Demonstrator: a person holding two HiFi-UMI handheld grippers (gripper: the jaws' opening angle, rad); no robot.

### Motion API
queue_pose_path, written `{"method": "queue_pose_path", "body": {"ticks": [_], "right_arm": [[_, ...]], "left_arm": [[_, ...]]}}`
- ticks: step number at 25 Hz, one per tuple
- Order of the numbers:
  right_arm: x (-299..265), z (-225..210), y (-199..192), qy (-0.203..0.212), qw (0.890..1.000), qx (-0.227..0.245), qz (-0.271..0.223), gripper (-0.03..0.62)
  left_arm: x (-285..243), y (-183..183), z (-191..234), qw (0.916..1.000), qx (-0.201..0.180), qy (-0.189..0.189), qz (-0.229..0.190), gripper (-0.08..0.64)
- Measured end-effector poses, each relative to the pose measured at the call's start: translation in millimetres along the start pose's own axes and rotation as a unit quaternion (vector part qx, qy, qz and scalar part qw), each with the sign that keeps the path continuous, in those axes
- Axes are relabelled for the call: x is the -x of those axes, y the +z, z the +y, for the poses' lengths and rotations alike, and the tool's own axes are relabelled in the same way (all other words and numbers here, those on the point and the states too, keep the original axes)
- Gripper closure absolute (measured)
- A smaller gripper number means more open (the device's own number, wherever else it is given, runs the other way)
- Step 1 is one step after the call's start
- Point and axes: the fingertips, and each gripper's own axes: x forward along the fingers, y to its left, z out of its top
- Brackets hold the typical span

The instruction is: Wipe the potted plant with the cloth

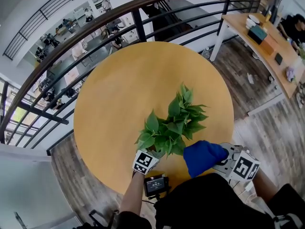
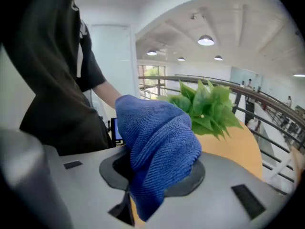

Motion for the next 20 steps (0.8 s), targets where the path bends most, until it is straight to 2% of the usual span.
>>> {"method": "queue_pose_path", "body": {"ticks": [2,5,8,13,15,17,20], "right_arm": [[2,11,25,0.026,0.999,0.004,-0.034,0.457],[-15,-1,41,-0.007,0.999,-0.018,-0.046,0.457],[-60,-19,22,-0.045,0.998,-0.037,0.006,0.457],[-112,17,-33,0.018,0.993,-0.02,0.117,0.457],[-112,21,-62,0.024,0.988,-0.026,0.153,0.457],[-99,15,-90,0.011,0.983,-0.049,0.178,0.457],[-58,-12,-130,-0.042,0.973,-0.092,0.206,0.457]], "left_arm": [[1,0,-2,1.0,0.001,-0.002,-0.002,0.221],[3,4,-3,1.0,0.003,-0.003,-0.001,0.219],[3,4,-2,1.0,0.003,-0.001,0.0,0.218],[2,2,-2,1.0,0.003,0.0,0.001,0.224],[1,1,-1,1.0,0.002,0.001,0.001,0.224],[1,-1,0,1.0,-0.001,0.003,0.0,0.224],[1,-1,1,1.0,-0.002,0.004,-0.002,0.224]]}}
